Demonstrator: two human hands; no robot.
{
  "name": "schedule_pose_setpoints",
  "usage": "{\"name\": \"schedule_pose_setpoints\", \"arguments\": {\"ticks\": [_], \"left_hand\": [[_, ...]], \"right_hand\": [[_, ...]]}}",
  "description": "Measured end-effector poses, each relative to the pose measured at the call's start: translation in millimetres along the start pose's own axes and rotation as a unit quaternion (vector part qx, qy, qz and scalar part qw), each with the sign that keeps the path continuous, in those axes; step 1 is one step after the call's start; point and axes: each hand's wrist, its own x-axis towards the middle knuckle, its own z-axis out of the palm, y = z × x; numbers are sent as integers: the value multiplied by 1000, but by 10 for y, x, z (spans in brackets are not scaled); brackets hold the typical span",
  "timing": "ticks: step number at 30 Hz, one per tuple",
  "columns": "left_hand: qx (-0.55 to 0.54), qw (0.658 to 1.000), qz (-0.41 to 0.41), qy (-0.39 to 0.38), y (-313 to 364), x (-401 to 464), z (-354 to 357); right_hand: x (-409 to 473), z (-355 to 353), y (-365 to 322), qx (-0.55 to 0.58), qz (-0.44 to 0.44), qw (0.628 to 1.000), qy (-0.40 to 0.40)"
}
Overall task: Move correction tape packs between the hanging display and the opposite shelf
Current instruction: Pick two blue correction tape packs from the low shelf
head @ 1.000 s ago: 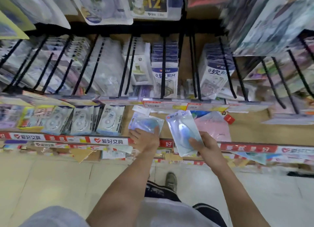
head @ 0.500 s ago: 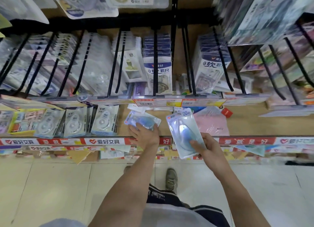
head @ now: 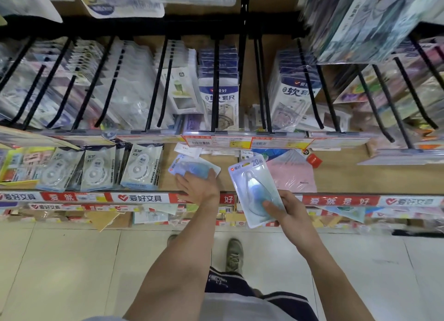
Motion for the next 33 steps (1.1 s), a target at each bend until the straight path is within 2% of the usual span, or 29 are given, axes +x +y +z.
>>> {"name": "schedule_pose_setpoints", "arguments": {"ticks": [3,6,13,18,22,27,33], "left_hand": [[-54,998,-2,21,47,-12,-25],[-60,998,-21,27,107,-53,-125],[-203,978,-9,-43,-247,-146,-341],[-275,955,-30,-109,-452,-211,-668],[-295,940,-73,-157,-688,-214,-985],[-371,902,-115,-188,-974,-265,-1494],[-434,879,-123,-158,-1272,-297,-2176]], "right_hand": [[3,-19,23,-5,-4,1000,0],[25,-27,22,-9,-8,1000,0],[85,57,55,-3,1,1000,-14],[142,223,106,1,21,999,-33],[193,445,82,-26,32,996,-81],[189,858,8,-41,18,991,-126],[44,1514,-70,-69,19,975,-209]]}}
